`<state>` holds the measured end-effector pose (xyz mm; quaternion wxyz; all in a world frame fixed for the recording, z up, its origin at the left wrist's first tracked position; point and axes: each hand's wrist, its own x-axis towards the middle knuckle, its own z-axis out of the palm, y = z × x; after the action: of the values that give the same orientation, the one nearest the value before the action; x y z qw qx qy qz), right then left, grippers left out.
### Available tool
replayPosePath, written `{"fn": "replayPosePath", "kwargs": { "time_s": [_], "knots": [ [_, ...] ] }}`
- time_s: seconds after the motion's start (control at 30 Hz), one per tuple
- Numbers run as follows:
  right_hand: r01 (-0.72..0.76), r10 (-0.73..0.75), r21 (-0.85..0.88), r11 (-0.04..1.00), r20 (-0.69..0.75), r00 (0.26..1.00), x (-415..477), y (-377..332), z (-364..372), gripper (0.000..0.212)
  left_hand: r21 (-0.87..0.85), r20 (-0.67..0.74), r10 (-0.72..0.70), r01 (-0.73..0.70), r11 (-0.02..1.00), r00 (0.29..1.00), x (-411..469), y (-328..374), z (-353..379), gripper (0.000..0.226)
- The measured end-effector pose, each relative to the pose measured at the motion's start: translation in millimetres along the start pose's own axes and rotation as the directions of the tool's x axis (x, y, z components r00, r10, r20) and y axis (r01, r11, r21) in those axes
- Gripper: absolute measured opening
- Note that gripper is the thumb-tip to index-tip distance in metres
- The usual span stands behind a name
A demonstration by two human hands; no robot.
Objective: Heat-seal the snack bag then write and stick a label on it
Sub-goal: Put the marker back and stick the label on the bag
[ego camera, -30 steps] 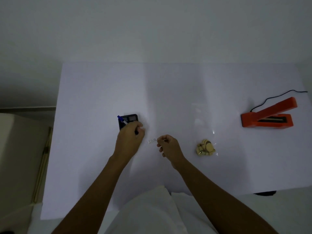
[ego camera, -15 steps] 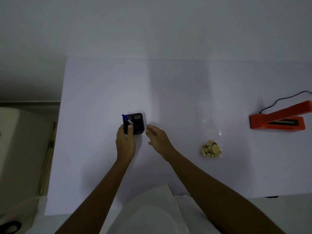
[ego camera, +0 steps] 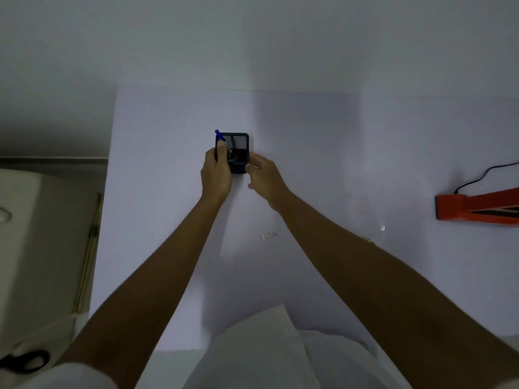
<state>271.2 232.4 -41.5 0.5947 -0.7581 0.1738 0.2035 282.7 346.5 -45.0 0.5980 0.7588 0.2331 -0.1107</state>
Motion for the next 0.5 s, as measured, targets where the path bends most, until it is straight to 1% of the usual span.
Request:
{"fn": "replayPosePath", "kwargs": {
  "time_s": [0.2,0.23,0.3,0.33,0.4,0.43,0.5],
  "knots": [
    [-0.038,0.038,0.000,0.999,0.017,0.999,21,11,-1,0.046,0.046,0.011,-0.006,0.005,0.999,1.000,15,-10,5,0.053],
    [-0.048,0.048,0.010,0.999,0.016,0.999,21,17,-1,0.046,0.043,0.001,-0.010,0.010,0.999,1.000,15,-15,5,0.056],
    [-0.070,0.070,0.013,0.997,-0.007,0.998,18,31,0,0.043,0.047,-0.079,-0.026,0.030,0.998,0.997,13,-29,5,0.059],
    [-0.079,0.079,0.002,0.997,-0.029,0.996,15,40,0,0.041,0.051,-0.138,-0.029,0.036,0.998,0.990,9,-37,4,0.057],
    [-0.072,0.069,-0.034,0.997,-0.068,0.995,4,59,-1,0.033,0.083,-0.225,0.023,-0.004,0.997,0.974,-6,-54,3,0.039],
    [-0.059,0.055,-0.057,0.997,-0.082,0.995,-4,69,-1,0.030,0.119,-0.230,0.078,-0.052,0.991,0.970,-16,-63,2,0.029],
    [-0.030,0.018,-0.119,0.992,-0.106,0.994,-21,89,-4,0.026,0.216,-0.159,0.188,-0.152,0.965,0.969,-36,-83,3,0.015]
  ]
}}
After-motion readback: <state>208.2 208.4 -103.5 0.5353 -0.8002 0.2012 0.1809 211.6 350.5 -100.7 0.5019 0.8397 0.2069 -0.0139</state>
